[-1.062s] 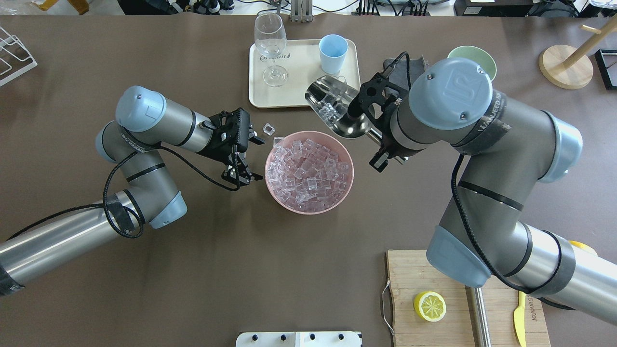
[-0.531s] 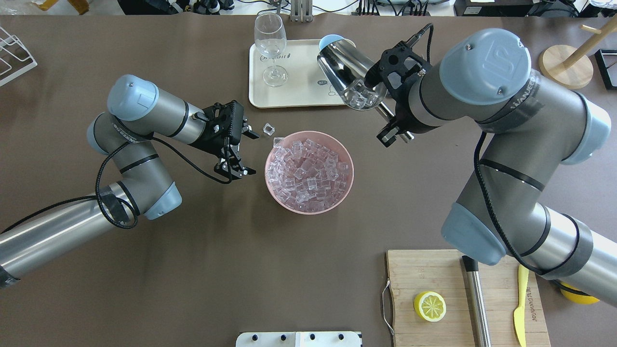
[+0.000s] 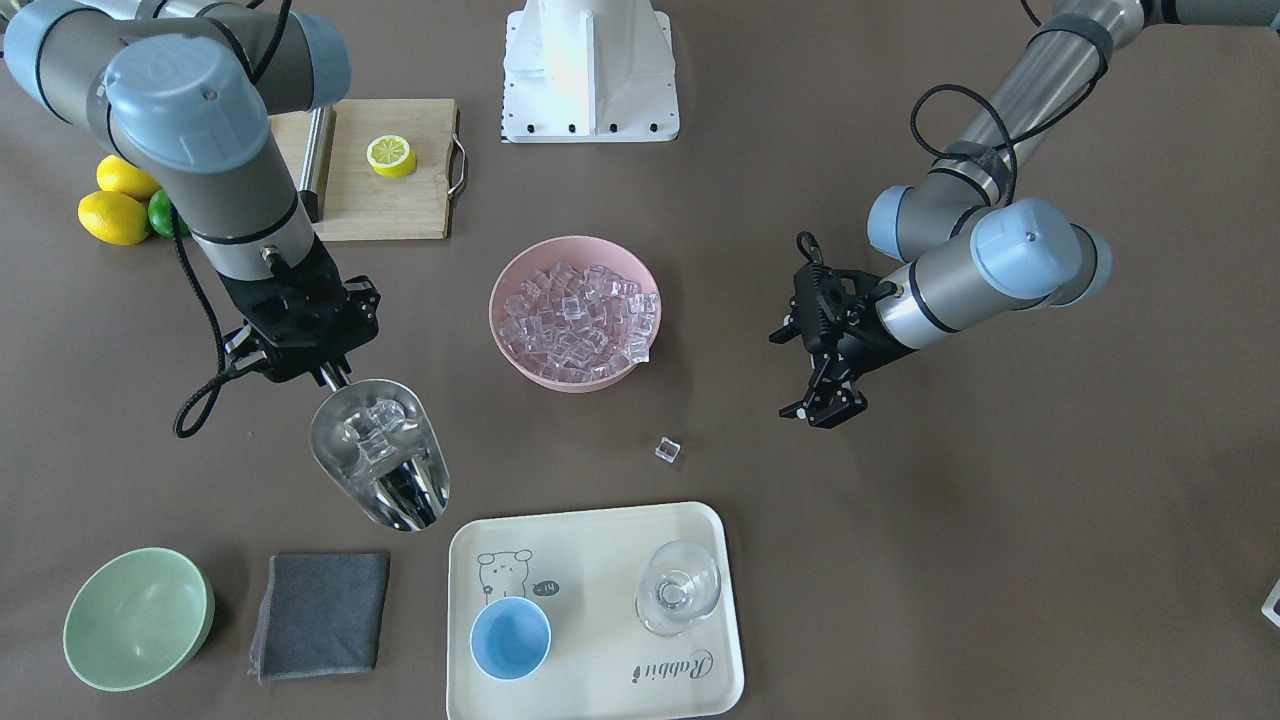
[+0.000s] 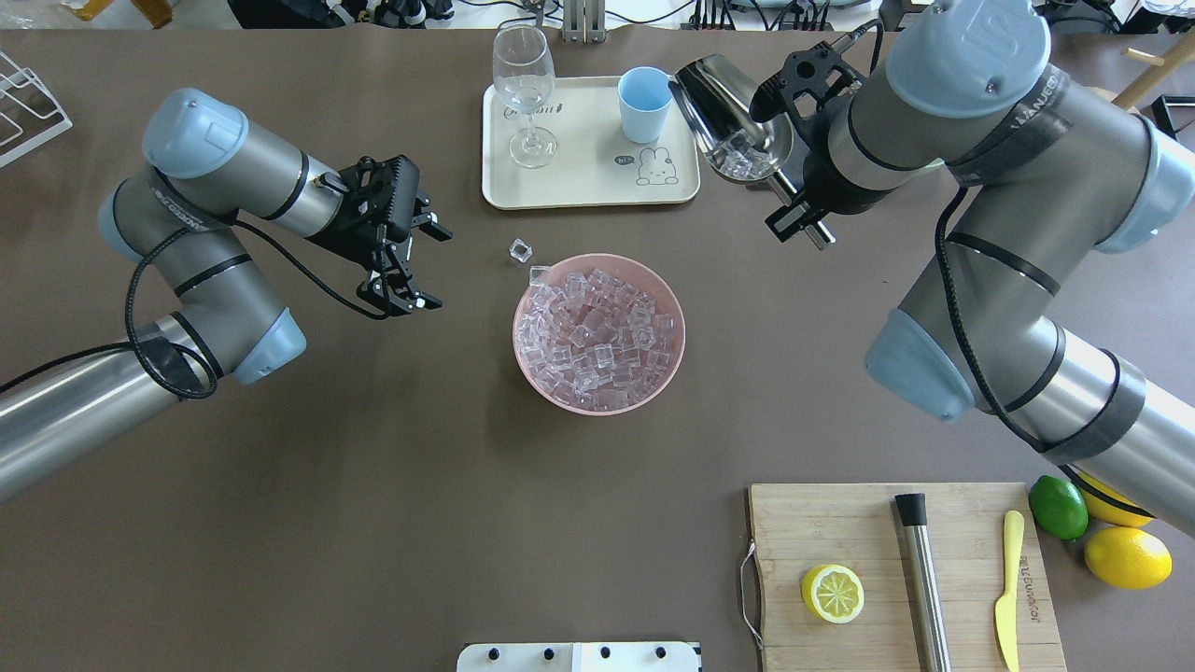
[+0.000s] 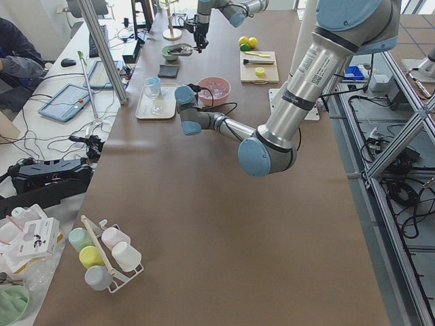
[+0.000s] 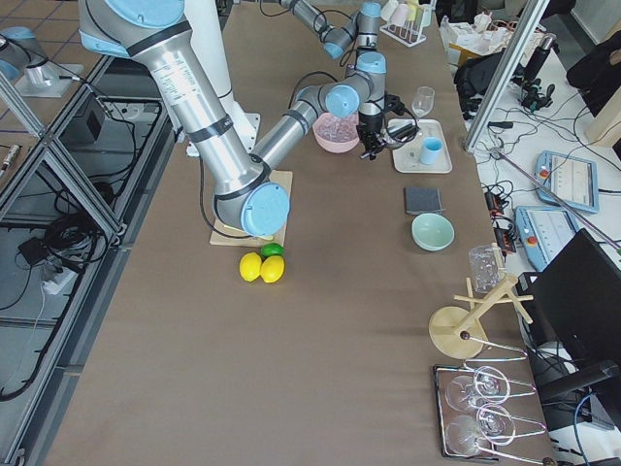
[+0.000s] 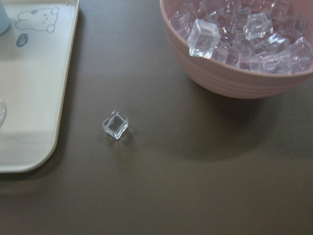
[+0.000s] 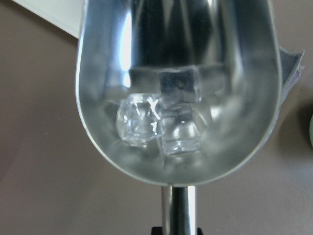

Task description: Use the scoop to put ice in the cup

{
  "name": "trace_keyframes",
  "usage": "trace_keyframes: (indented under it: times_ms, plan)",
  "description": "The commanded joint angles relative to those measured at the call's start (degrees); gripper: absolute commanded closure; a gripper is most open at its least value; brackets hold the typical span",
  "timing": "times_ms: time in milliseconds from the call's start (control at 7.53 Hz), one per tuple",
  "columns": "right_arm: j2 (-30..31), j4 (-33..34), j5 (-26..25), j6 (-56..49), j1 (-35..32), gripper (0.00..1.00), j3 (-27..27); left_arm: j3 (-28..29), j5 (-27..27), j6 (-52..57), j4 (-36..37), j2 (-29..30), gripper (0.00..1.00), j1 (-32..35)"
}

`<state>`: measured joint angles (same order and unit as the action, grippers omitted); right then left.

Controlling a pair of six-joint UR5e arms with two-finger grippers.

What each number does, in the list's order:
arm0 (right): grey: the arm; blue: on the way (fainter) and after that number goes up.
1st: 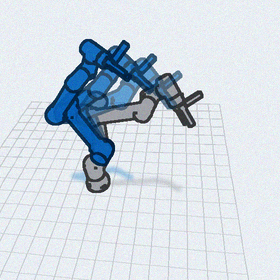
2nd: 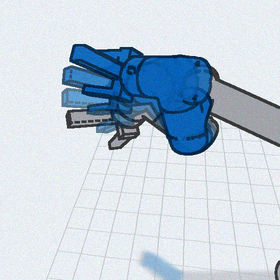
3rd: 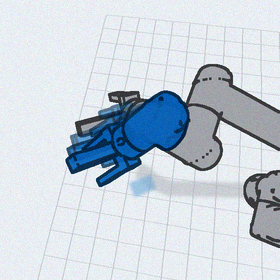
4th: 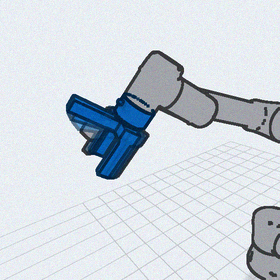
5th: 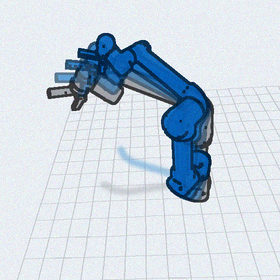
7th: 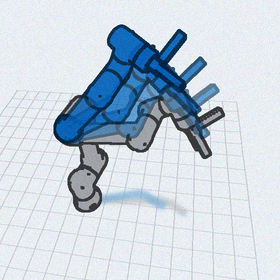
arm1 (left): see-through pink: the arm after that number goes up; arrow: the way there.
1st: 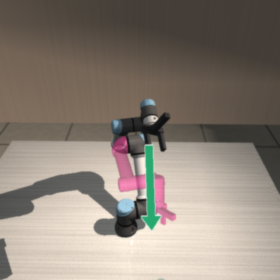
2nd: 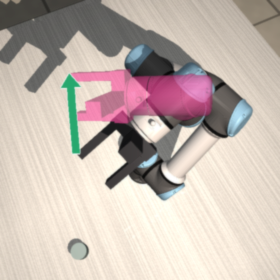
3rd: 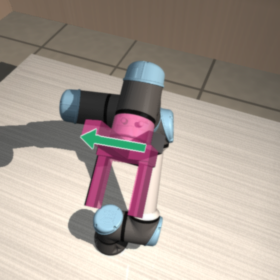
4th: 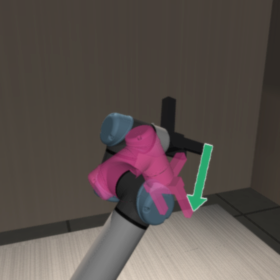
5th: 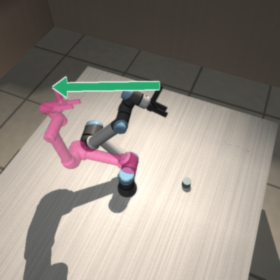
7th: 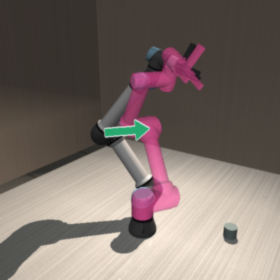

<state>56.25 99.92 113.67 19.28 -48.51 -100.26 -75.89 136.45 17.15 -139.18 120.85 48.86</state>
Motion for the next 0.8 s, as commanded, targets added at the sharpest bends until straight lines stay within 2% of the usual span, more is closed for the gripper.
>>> trace_keyframes:
  times_ms: [0,265,398,531,664]
  plan:
    - [-11.7,10.2,5.3,-2.8,-3.2,1.00,15.5,-2.4,3.6,-0.4,9.2,-2.1,0.02,5.3]
    - [-19.1,13.7,5.8,-3.3,-3.4,1.00,25.6,-4.1,3.7,-2.6,17.5,-3.2,0.02,8.4]
    - [-22.9,14.5,7.7,-4.1,-3.5,1.00,30.2,-4.2,3.7,-9.7,19.1,-3.4,0.02,9.8]
    - [-26.1,17.6,9.1,-4.9,-3.5,1.00,33.2,-4.2,3.7,-15.8,20.9,-3.7,0.02,11.4]
    - [-28.7,21.4,9.2,-7.5,-3.6,1.00,35.4,-4.1,3.6,-17.7,25.8,-3.7,0.02,13.7]
